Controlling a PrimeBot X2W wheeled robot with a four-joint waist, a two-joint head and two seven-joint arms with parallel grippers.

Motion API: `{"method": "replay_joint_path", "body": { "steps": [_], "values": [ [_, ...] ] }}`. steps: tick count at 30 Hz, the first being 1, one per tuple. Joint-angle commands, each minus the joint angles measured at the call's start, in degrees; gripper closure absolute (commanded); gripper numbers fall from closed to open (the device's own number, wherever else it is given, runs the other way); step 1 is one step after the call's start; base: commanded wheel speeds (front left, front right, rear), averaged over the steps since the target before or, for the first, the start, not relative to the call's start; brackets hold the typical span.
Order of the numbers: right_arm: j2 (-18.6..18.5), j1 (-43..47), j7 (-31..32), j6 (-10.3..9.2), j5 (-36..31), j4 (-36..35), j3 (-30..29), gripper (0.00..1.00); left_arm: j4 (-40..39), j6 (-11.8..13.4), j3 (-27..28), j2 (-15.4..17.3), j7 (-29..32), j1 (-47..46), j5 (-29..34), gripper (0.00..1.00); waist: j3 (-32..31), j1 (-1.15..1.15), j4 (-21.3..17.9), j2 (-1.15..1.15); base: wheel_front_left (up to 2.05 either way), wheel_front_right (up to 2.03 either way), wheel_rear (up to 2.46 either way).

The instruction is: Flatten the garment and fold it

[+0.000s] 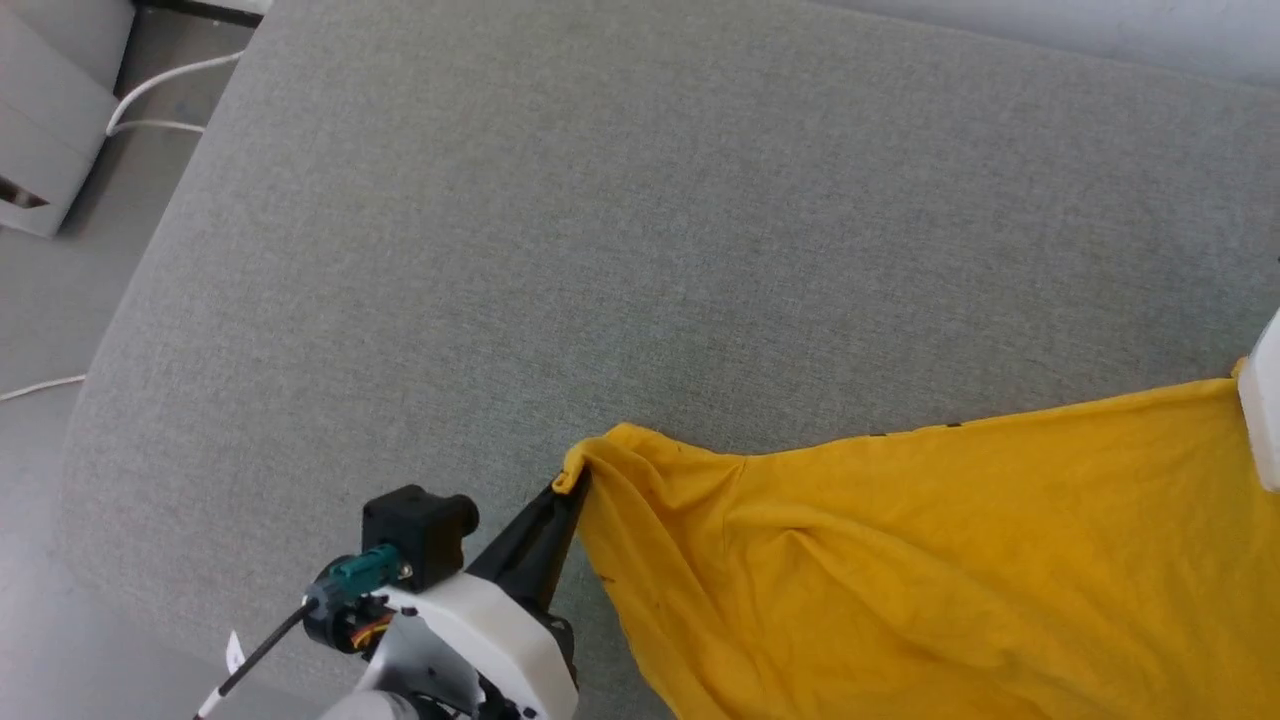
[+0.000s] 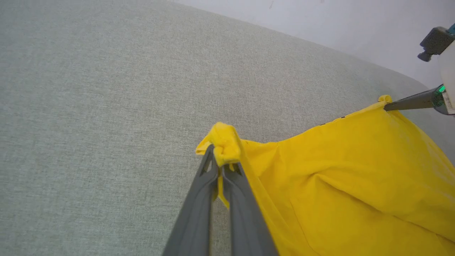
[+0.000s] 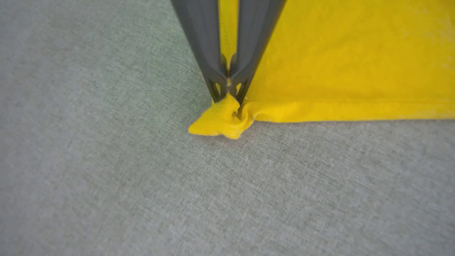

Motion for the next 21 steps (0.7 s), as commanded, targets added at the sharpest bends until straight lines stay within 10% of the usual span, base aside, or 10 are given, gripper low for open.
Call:
{"method": "replay_joint_path", "body": {
  "steps": [1,21],
  "values": [
    [1.75,1.35,-1.69,-0.05,0.50,2.39,1.25,1.00,-0.09,-0.25,0.43,0.50,-0.39,-1.27,0.61,1.00,-1.90,0.01,-1.74,0.01,0.00,0.00,0.00],
    [0.22,-5.27,-20.86,-0.05,5.84,-11.20,-1.03,1.00,-6.26,1.35,12.21,8.84,0.07,-6.36,-1.63,1.00,-17.13,0.01,-13.90,0.01,0.00,0.00,0.00]
  ]
}}
